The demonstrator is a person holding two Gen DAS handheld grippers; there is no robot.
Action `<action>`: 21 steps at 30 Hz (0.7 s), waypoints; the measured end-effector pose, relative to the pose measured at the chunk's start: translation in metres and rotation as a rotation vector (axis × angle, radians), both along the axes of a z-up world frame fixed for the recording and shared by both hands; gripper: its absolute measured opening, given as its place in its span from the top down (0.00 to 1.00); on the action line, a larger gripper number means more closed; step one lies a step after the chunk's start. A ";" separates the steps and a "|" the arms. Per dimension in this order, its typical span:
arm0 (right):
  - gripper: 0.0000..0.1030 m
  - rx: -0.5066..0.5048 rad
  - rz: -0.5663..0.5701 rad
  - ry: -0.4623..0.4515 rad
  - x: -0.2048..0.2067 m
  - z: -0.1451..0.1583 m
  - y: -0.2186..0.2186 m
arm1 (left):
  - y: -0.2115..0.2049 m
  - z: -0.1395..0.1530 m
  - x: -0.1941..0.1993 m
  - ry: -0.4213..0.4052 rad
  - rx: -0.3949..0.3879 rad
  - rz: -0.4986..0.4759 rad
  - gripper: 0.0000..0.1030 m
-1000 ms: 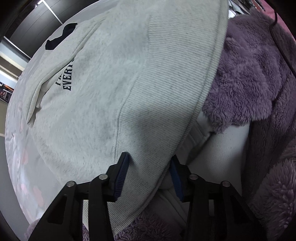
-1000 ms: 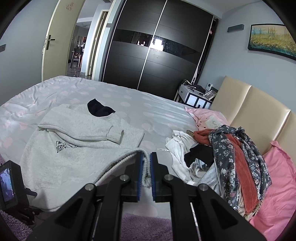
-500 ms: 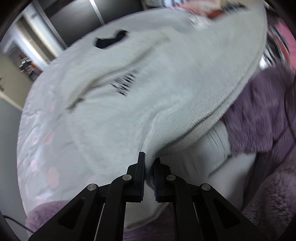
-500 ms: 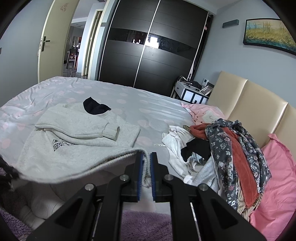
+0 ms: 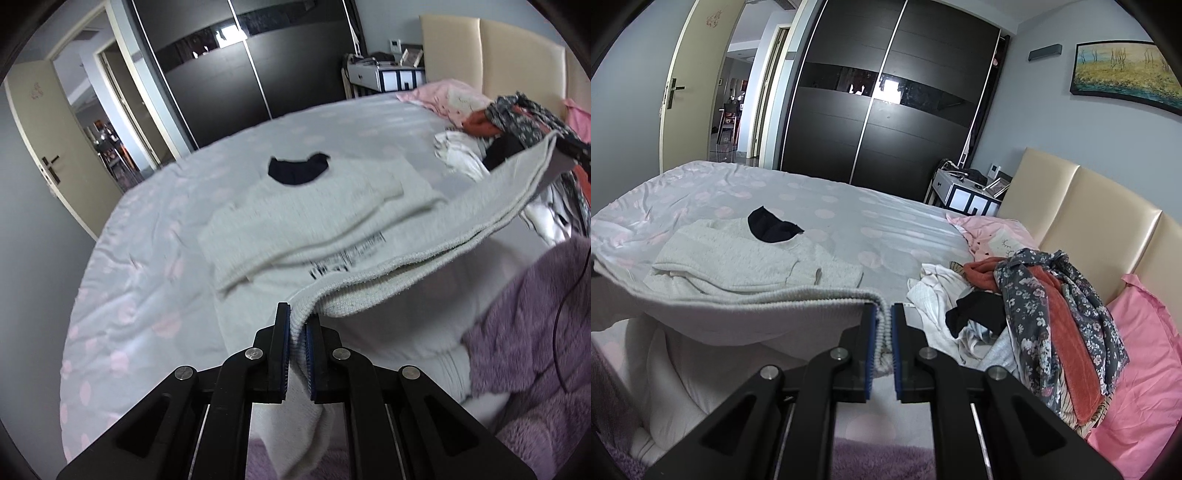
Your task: Fold clothes
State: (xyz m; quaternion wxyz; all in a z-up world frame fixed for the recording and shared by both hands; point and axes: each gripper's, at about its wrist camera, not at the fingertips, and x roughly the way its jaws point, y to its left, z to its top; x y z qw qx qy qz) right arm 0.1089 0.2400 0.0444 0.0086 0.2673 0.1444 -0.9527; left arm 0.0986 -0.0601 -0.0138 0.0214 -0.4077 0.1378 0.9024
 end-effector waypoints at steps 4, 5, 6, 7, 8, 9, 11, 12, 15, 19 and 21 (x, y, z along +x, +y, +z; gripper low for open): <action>0.93 0.005 -0.005 0.013 -0.011 0.003 -0.002 | -0.005 0.014 -0.012 0.028 0.008 0.009 0.92; 0.93 0.008 -0.006 0.016 -0.015 0.004 -0.003 | -0.006 0.016 -0.016 0.033 0.011 0.010 0.92; 0.93 0.010 -0.006 0.018 -0.018 0.004 -0.003 | -0.007 0.018 -0.019 0.038 0.014 0.012 0.92; 0.93 0.011 -0.006 0.019 -0.022 0.004 -0.003 | -0.008 0.020 -0.023 0.042 0.015 0.013 0.92; 0.93 0.010 -0.006 0.019 -0.026 0.004 -0.004 | -0.009 0.021 -0.026 0.046 0.015 0.013 0.92; 0.93 0.009 -0.006 0.018 -0.031 0.004 -0.005 | -0.010 0.022 -0.031 0.048 0.016 0.015 0.92; 0.93 0.007 -0.006 0.017 -0.040 0.003 -0.006 | -0.011 0.024 -0.039 0.050 0.016 0.018 0.92; 0.93 0.007 -0.006 0.017 -0.045 0.003 -0.007 | -0.012 0.024 -0.043 0.051 0.016 0.019 0.92; 0.93 -0.001 -0.006 0.011 -0.061 0.000 -0.008 | -0.015 0.026 -0.058 0.054 0.017 0.025 0.92; 0.93 0.000 -0.002 0.008 -0.084 -0.004 -0.011 | -0.019 0.028 -0.079 0.059 0.015 0.030 0.92; 0.93 0.001 0.003 0.004 -0.098 -0.006 -0.013 | -0.020 0.028 -0.091 0.060 0.008 0.033 0.92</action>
